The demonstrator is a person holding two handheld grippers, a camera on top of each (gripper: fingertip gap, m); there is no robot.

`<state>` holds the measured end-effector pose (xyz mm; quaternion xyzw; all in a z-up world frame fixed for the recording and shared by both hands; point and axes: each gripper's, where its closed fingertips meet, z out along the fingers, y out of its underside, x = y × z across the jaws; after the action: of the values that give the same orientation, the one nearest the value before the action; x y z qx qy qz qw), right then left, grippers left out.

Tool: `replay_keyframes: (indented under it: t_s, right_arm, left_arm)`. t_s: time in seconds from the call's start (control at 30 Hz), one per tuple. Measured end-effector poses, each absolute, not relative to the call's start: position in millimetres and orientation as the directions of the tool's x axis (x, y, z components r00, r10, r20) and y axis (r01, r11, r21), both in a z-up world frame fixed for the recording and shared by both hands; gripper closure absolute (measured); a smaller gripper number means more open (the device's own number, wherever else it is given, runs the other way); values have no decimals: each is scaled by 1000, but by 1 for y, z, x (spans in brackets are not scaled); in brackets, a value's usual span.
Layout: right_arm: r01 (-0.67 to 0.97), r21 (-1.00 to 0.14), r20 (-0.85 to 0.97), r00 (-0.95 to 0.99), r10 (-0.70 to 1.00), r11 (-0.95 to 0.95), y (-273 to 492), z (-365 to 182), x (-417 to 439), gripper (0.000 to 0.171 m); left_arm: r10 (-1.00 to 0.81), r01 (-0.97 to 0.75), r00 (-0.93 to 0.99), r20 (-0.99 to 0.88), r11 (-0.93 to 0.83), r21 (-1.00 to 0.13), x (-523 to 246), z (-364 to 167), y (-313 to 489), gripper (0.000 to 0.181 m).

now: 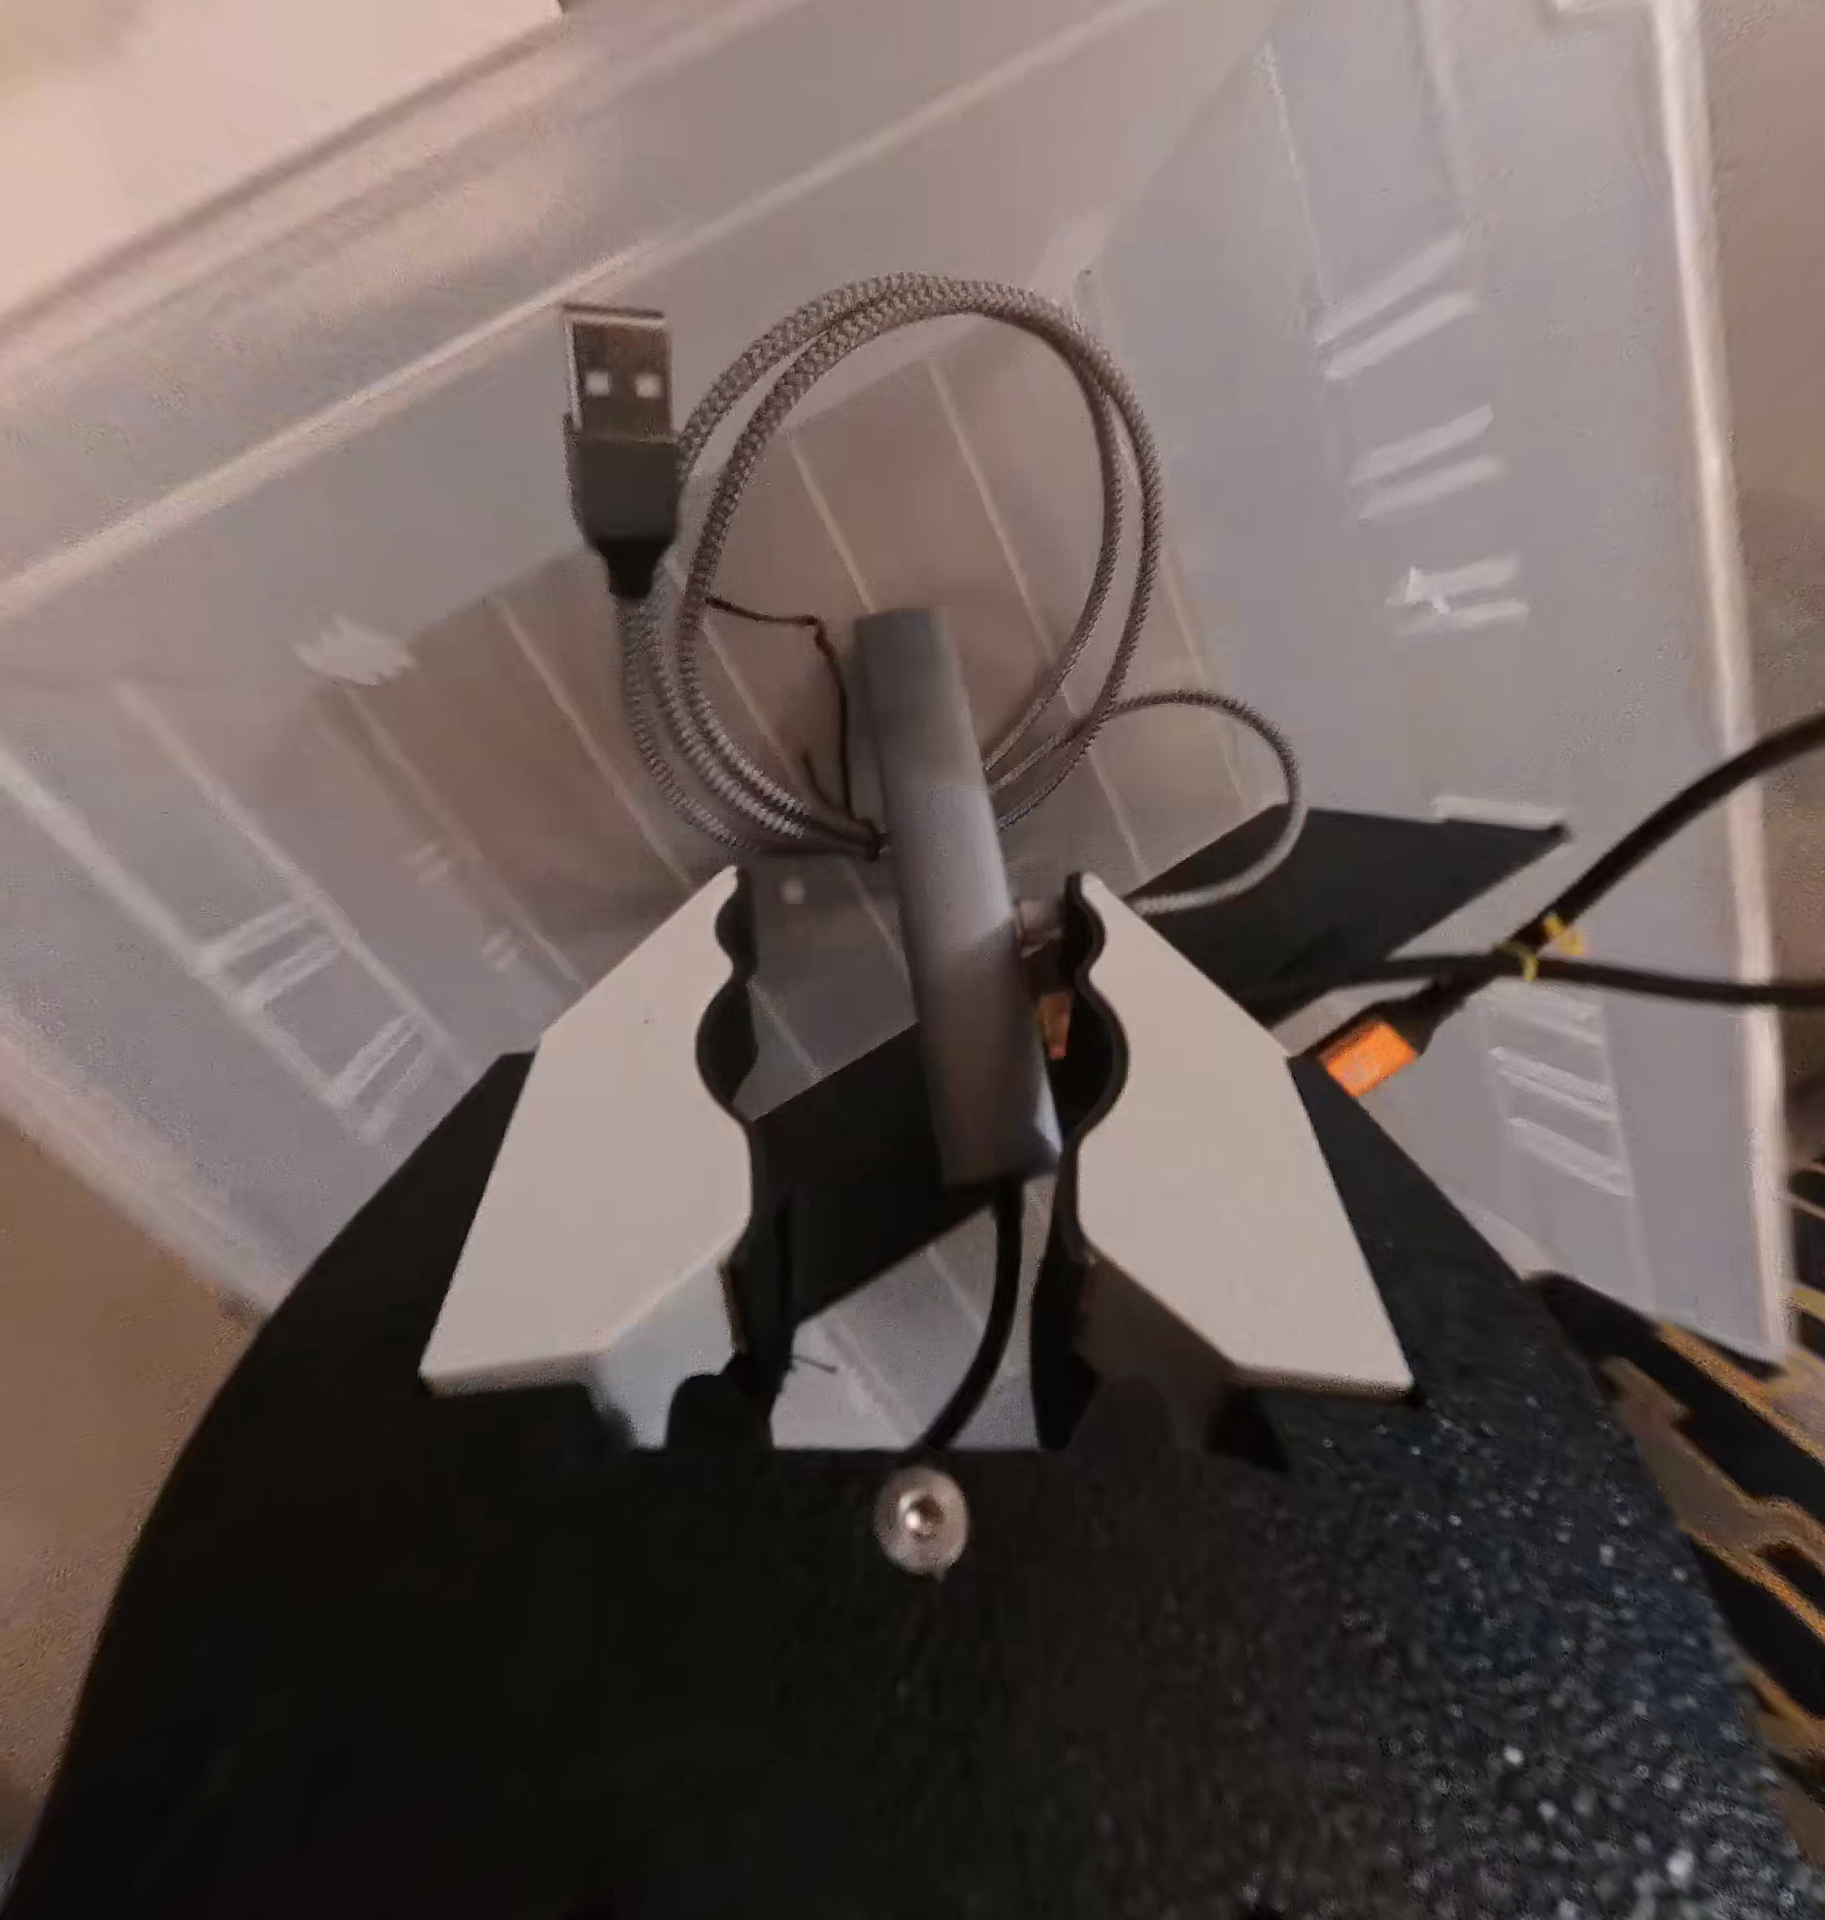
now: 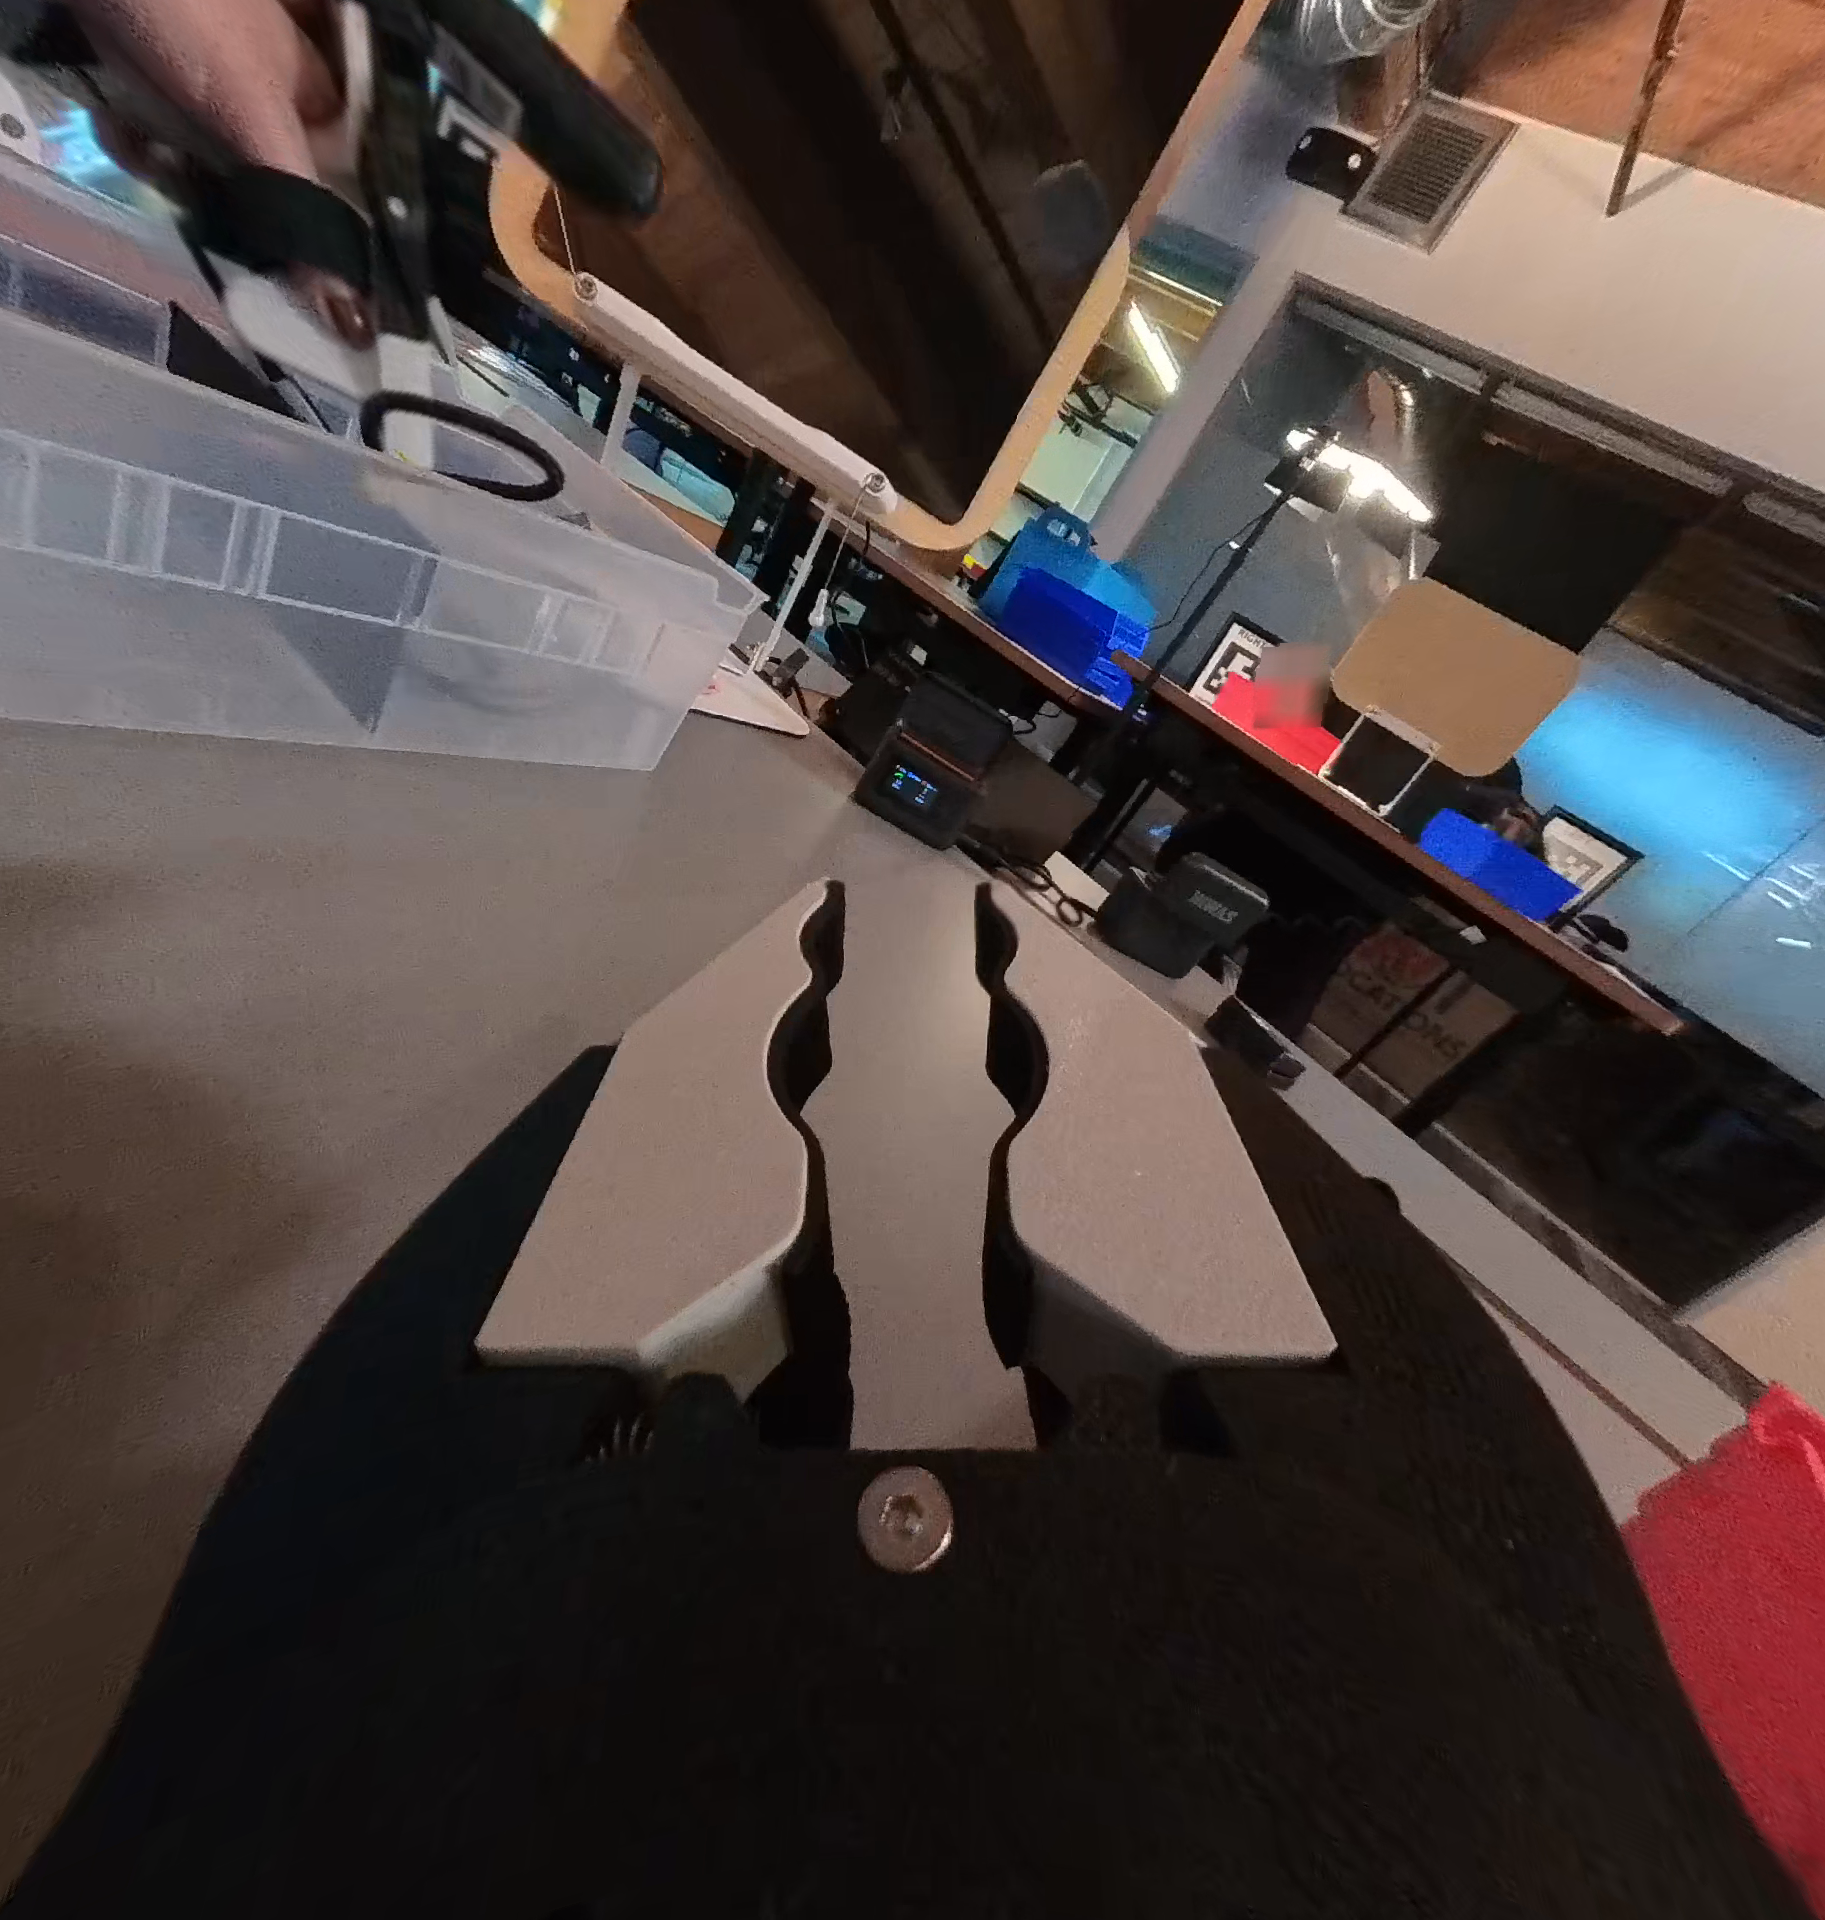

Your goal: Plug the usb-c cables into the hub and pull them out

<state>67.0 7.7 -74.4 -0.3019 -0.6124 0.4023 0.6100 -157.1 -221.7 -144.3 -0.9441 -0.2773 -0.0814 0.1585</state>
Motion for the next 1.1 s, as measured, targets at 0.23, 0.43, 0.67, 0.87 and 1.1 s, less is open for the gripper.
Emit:
replay_keyframes:
  t_s: [0.23,0.43,0.67,0.87,1.1]
  right_arm:
    - [-115,-821,569,-71,819,560,3,-78,68,147]
    - [-135,-818,570,-54,820,559,3,-72,71,148]
    - [-183,-815,560,0,829,550,6,-56,78,149]
    - [-232,-816,524,89,847,529,18,-39,89,151]
    - [-284,-818,465,187,866,500,34,-22,101,152]
  left_arm:
    - [491,539,760,425,-842,9,-134,-164,-215,158]
    - [416,455,884,213,-870,-190,-150,-121,-220,159]
    - [371,246,925,-85,-752,-612,-149,25,-204,160]
    - [302,-156,887,-351,-518,-841,-99,160,-152,160]
    - [211,-408,867,-452,-223,-885,-38,251,-72,160]
